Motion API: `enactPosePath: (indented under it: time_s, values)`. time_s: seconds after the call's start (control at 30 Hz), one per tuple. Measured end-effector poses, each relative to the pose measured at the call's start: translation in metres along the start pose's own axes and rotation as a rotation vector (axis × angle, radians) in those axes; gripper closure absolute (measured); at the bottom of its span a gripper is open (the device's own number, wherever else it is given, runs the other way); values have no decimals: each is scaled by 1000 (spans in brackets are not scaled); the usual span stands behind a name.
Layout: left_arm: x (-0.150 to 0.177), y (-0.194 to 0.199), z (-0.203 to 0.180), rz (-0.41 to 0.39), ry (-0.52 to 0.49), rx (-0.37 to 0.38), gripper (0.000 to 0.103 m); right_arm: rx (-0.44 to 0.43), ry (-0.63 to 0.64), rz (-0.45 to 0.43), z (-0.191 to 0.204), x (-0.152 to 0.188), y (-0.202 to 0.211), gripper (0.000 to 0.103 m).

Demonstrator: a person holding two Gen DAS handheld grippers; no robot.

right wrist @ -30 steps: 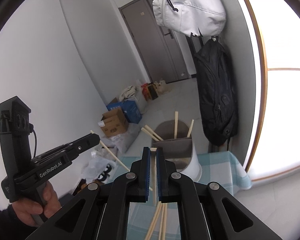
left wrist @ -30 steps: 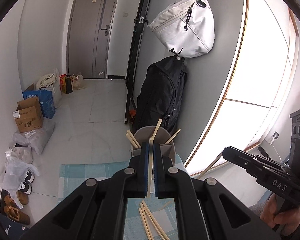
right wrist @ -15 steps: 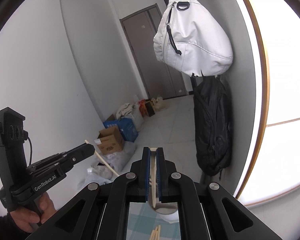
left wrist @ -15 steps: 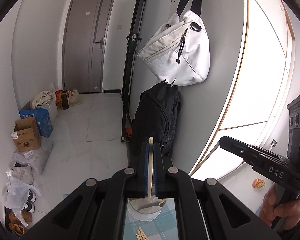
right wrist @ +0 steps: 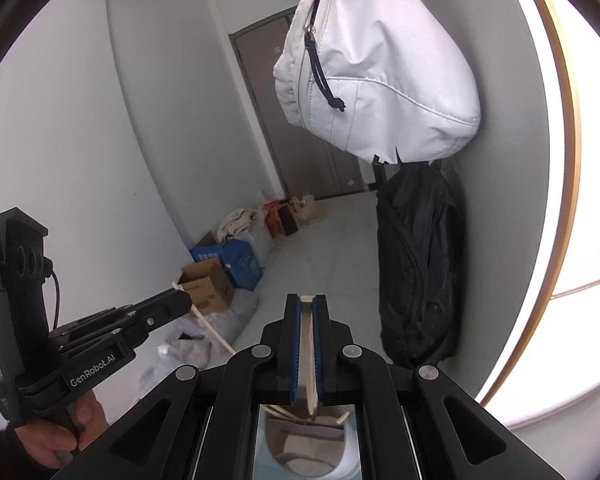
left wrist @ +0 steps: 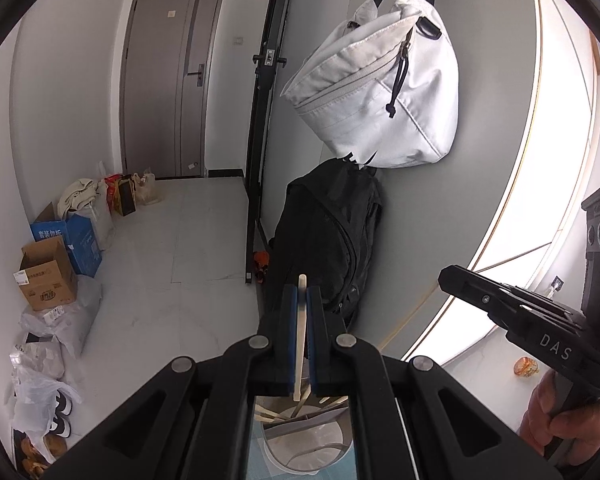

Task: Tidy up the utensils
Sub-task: 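Carry the chopsticks over the holder and lower them into it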

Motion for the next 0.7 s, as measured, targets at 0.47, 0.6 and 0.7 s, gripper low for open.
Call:
enactPosePath:
  time_s: [0.47, 0.6, 0.7]
  values:
    - [36, -45, 7, 156, -10, 50, 102, -45, -32, 101, -12, 46, -58, 98]
    - [53, -51, 4, 202, -42, 65, 102, -72, -58, 147, -12, 64, -71, 98]
    - [66, -54, 3, 251, -43, 90, 102, -93, -86, 186, -12, 80, -79, 95]
Point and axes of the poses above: each gripper's, at about its wrist camera, not at the fingertips, and y roughly against the way its jaws point, z to its left, x to its underside, the point moved 10 cm from there along -y, roughly the way its jaws point, and after that the axes turned 9 degrees about y, right-handed, at the moved point
